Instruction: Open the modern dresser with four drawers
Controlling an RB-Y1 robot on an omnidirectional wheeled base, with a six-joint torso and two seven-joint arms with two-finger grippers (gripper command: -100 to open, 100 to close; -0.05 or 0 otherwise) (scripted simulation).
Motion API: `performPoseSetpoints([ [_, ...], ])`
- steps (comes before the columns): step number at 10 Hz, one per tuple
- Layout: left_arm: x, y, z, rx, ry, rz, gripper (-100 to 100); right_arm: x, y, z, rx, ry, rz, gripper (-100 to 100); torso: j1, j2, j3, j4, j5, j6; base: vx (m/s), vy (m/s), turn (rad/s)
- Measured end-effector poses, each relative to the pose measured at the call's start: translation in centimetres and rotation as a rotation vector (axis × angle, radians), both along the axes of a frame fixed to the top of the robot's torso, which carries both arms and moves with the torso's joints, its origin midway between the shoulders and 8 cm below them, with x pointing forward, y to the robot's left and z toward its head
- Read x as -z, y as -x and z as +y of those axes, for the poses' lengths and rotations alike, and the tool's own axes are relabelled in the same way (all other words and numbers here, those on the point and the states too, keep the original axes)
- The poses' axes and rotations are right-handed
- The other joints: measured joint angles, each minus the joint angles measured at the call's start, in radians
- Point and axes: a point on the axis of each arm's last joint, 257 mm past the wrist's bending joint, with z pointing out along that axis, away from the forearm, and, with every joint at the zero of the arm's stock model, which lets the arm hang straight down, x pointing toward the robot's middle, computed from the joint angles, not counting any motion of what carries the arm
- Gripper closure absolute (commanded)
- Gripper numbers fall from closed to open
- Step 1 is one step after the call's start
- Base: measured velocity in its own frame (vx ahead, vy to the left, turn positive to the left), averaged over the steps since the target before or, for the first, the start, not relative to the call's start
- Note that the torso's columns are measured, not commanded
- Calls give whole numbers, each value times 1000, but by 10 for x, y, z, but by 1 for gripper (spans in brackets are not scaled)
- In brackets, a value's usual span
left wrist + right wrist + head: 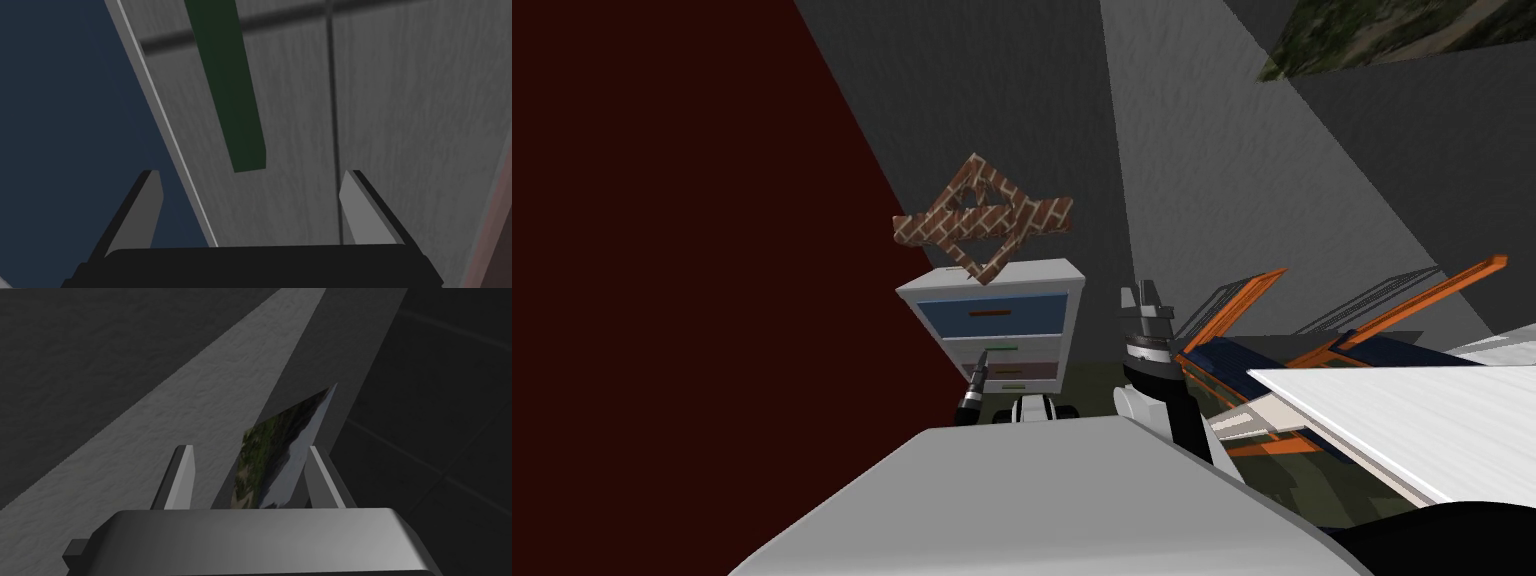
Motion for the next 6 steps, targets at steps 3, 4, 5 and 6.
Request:
performPoseSetpoints([
  [3, -6, -11, 3, -1, -1, -1, 100, 0, 0, 0, 0, 0, 0, 0, -1, 1, 1, 0, 0, 0, 19, -7, 0],
  [4, -3, -6, 2, -1, -1, 2, 100, 0, 0, 0, 0, 0, 0, 0, 0, 2, 1, 1, 0, 0, -22, 11, 3],
  [5, -3, -5, 2, -1, -1, 0, 100, 0, 0, 0, 0, 0, 0, 0, -1, 0, 0, 0, 0, 0, -132, 17, 31],
  [6, -5, -7, 2, 2, -1, -2, 100, 0, 0, 0, 0, 0, 0, 0, -1, 4, 2, 1, 0, 0, -209, -10, 24],
])
